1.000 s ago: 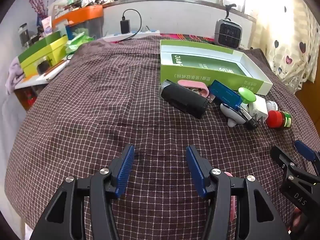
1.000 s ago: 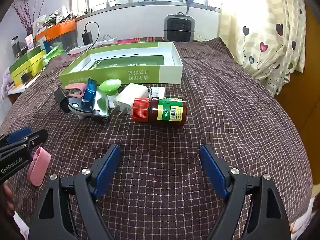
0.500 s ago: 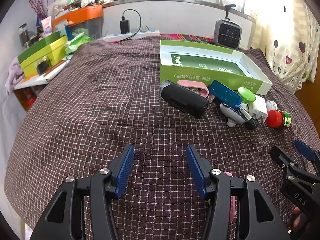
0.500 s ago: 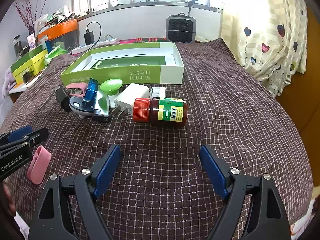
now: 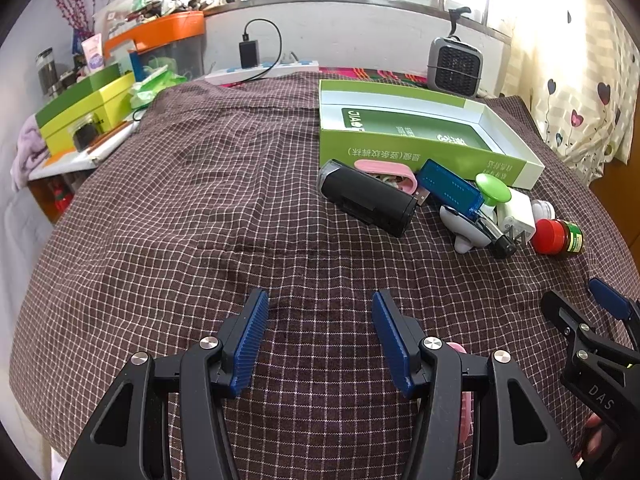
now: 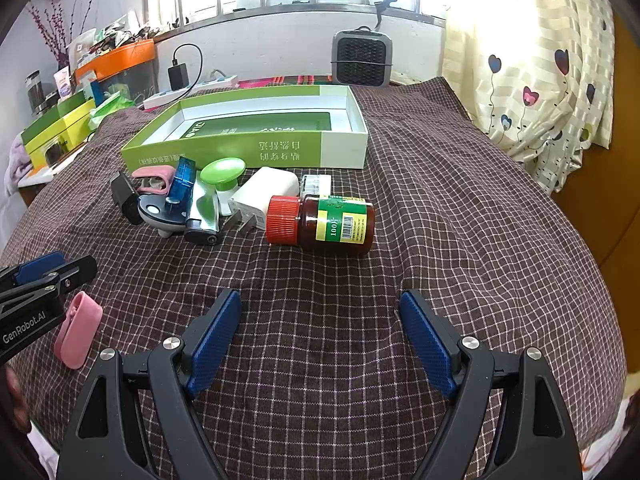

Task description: Organize rigid objects

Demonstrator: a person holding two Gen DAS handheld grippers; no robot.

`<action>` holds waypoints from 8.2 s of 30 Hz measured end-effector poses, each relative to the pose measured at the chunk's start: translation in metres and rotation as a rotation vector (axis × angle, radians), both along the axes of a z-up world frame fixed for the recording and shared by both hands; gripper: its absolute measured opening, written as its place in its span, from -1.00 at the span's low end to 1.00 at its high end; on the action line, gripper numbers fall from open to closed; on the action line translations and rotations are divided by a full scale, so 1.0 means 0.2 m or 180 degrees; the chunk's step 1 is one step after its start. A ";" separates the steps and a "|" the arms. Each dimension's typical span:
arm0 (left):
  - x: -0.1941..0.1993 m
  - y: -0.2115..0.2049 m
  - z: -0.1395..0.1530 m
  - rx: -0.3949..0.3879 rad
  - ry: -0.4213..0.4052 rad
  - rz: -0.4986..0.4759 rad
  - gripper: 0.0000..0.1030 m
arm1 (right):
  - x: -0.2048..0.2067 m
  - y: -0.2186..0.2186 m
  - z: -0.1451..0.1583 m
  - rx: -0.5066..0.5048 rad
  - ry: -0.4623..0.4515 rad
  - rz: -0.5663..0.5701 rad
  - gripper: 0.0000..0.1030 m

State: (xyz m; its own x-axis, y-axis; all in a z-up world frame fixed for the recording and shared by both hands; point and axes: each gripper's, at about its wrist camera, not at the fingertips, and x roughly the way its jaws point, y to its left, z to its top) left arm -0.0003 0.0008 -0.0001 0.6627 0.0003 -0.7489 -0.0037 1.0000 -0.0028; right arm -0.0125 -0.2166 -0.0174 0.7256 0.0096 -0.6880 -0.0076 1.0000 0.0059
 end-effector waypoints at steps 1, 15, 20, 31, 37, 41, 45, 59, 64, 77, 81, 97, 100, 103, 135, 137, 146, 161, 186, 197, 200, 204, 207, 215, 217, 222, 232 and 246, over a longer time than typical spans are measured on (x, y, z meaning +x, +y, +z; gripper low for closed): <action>0.00 0.00 0.00 0.0000 -0.0002 0.0000 0.04 | 0.00 0.00 0.00 0.0000 0.0000 0.0000 0.58; 0.00 0.00 0.00 0.0001 -0.0002 0.0000 0.04 | 0.00 0.00 0.00 -0.0001 -0.0002 0.0001 0.58; 0.00 0.00 0.00 0.0001 -0.0002 0.0000 0.04 | 0.00 0.00 0.00 -0.0001 -0.0002 0.0001 0.58; 0.00 0.00 0.00 0.0003 -0.0001 0.0000 0.04 | 0.00 0.00 0.00 -0.0001 -0.0004 0.0002 0.58; 0.00 -0.01 0.00 0.0018 0.0013 -0.0022 0.04 | 0.01 0.02 0.00 -0.0003 0.0000 0.0017 0.58; -0.01 0.00 -0.01 0.0013 0.0017 -0.0043 0.04 | 0.00 0.01 0.01 0.0008 0.0011 0.0079 0.58; -0.01 0.00 0.00 0.0010 0.0037 -0.0068 0.04 | 0.01 0.00 0.01 0.0012 0.0033 0.0148 0.58; -0.09 0.07 0.05 -0.0272 0.0075 -0.0279 0.03 | 0.02 -0.10 0.04 0.0102 0.0042 0.0359 0.58; -0.16 0.06 0.09 -0.0462 0.0053 -0.0458 0.03 | 0.05 -0.15 0.11 0.0064 -0.0116 0.0454 0.58; -0.22 -0.07 0.08 -0.0420 0.0182 -0.0804 0.03 | 0.25 -0.15 0.14 -0.0002 -0.0077 0.1128 0.58; -0.20 -0.11 0.04 -0.0378 0.0268 -0.0848 0.03 | 0.31 -0.16 0.11 0.0194 0.0076 0.1268 0.58; -0.17 -0.06 0.03 -0.0323 0.0250 -0.0713 0.03 | 0.12 -0.05 0.10 0.0366 0.0122 0.1746 0.58; -0.17 -0.06 0.03 -0.0315 0.0239 -0.0695 0.03 | 0.09 -0.03 0.09 0.0362 0.0116 0.1719 0.55; -0.16 -0.05 0.03 -0.0314 0.0231 -0.0676 0.03 | 0.06 0.00 0.09 0.0374 0.0129 0.1689 0.46; -0.13 -0.03 0.02 -0.0280 0.0131 -0.0666 -0.58 | 0.12 0.11 0.04 0.0056 0.0074 0.1674 -0.34; -0.13 -0.03 0.02 -0.0285 0.0130 -0.0671 -0.58 | 0.11 0.12 0.04 0.0063 0.0071 0.1668 -0.36; -0.08 -0.03 0.05 -0.0314 0.0115 -0.0703 -0.58 | 0.09 0.12 0.07 0.0197 0.0034 0.1566 -0.36; 0.16 -0.03 0.23 -0.0375 -0.0084 -0.0763 -0.58 | 0.26 0.04 0.25 0.0418 -0.0066 0.1219 -0.36; 0.75 -0.07 0.28 -0.0418 -0.0042 -0.0784 -0.58 | 0.79 0.02 0.31 0.0436 0.0055 0.0908 -0.36; 0.87 -0.10 0.18 -0.0386 0.0094 -0.0789 -0.58 | 0.91 0.03 0.21 0.0347 0.0201 0.0854 -0.36; 0.89 -0.11 0.15 -0.0367 0.0137 -0.0777 -0.58 | 0.93 0.03 0.19 0.0359 0.0239 0.0861 -0.36; 0.90 -0.11 0.13 -0.0350 0.0154 -0.0788 -0.58 | 0.95 0.03 0.18 0.0343 0.0258 0.0858 -0.36; 0.91 -0.12 0.13 -0.0342 0.0166 -0.0793 -0.58 | 0.96 0.03 0.17 0.0341 0.0277 0.0859 -0.36; 0.92 -0.12 0.11 -0.0326 0.0201 -0.0792 -0.58 | 0.96 0.03 0.15 0.0326 0.0296 0.0851 -0.36; 0.92 -0.12 0.11 -0.0322 0.0201 -0.0793 -0.58 | 0.96 0.04 0.15 0.0324 0.0293 0.0853 -0.36; 0.92 -0.12 0.10 -0.0319 0.0206 -0.0791 -0.58 | 0.96 0.04 0.15 0.0297 0.0285 0.0850 -0.36; 0.92 -0.12 0.10 -0.0307 0.0213 -0.0747 -0.56 | 0.96 0.04 0.15 0.0313 0.0291 0.0829 -0.36; 0.87 -0.11 0.16 -0.0377 0.0173 -0.0705 -0.34 | 0.92 0.04 0.18 0.0333 0.0215 0.0830 -0.10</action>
State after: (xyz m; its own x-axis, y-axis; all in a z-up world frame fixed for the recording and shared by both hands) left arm 0.1729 -0.0208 0.0311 0.5957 -0.2301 -0.7696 0.2119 0.9692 -0.1258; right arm 0.1706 -0.2093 0.0183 0.6418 0.2634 -0.7202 -0.2606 0.9582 0.1182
